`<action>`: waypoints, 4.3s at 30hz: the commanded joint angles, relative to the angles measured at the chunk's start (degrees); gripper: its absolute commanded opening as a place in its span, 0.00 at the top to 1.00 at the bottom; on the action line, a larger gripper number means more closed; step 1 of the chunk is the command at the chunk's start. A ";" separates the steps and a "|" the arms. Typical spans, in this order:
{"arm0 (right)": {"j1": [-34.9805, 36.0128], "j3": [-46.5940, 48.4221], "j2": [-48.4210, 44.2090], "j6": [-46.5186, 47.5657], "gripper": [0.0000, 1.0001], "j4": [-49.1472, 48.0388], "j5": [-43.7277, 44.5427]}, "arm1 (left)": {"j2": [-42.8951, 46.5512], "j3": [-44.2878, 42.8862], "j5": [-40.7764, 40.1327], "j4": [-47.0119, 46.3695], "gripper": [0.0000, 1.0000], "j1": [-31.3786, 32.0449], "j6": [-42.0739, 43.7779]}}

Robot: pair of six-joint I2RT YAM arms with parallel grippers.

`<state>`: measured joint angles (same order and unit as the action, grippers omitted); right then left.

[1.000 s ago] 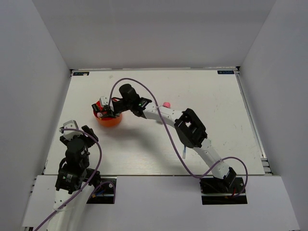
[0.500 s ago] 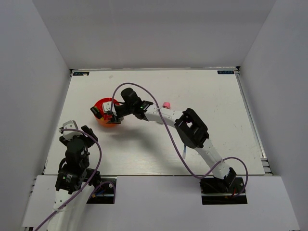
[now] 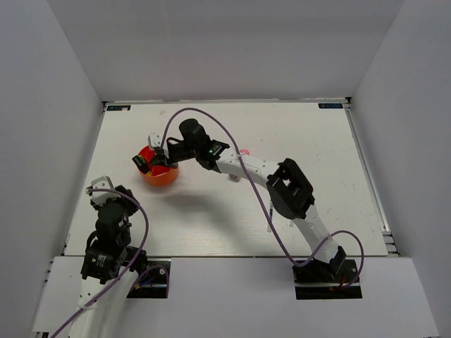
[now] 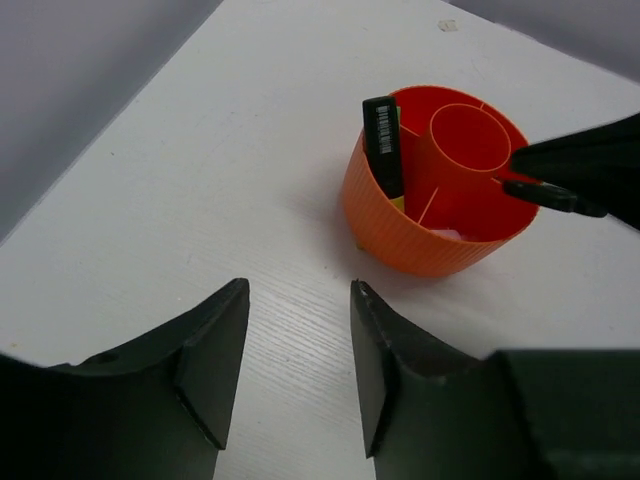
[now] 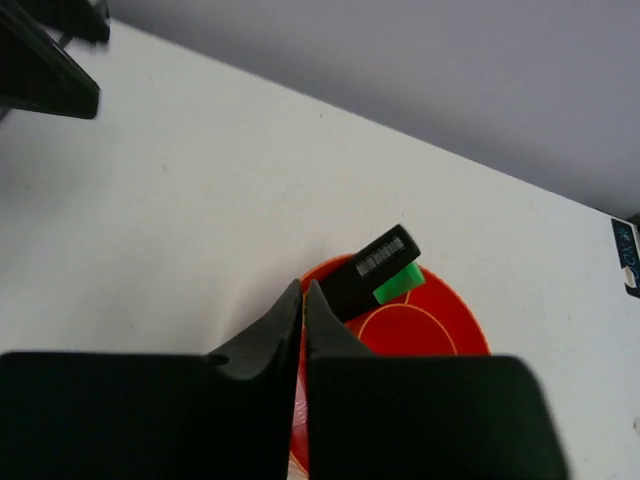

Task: Sort the stationery into containers
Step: Place the stationery into the container, then grab a piece of stationery with the right arm, then place the stationery into the container

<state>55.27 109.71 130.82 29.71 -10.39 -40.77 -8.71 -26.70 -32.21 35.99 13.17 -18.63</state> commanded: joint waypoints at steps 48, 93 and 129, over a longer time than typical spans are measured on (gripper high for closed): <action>-42.08 -53.19 -40.91 -47.47 0.52 62.17 46.84 | -10.89 -1.25 26.58 -0.83 0.12 -0.42 2.20; -35.06 -14.72 -31.98 -14.96 1.00 57.05 20.47 | -7.90 -0.73 22.54 -1.18 0.12 -0.34 2.73; -1.21 12.28 2.59 -6.69 1.00 3.10 -12.05 | 1.68 -0.63 -10.24 3.47 0.18 -0.51 -2.02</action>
<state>54.04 119.57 133.01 23.97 -2.76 -52.80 -7.27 -26.59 -41.52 39.03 12.91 -20.10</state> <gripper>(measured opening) 0.332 0.824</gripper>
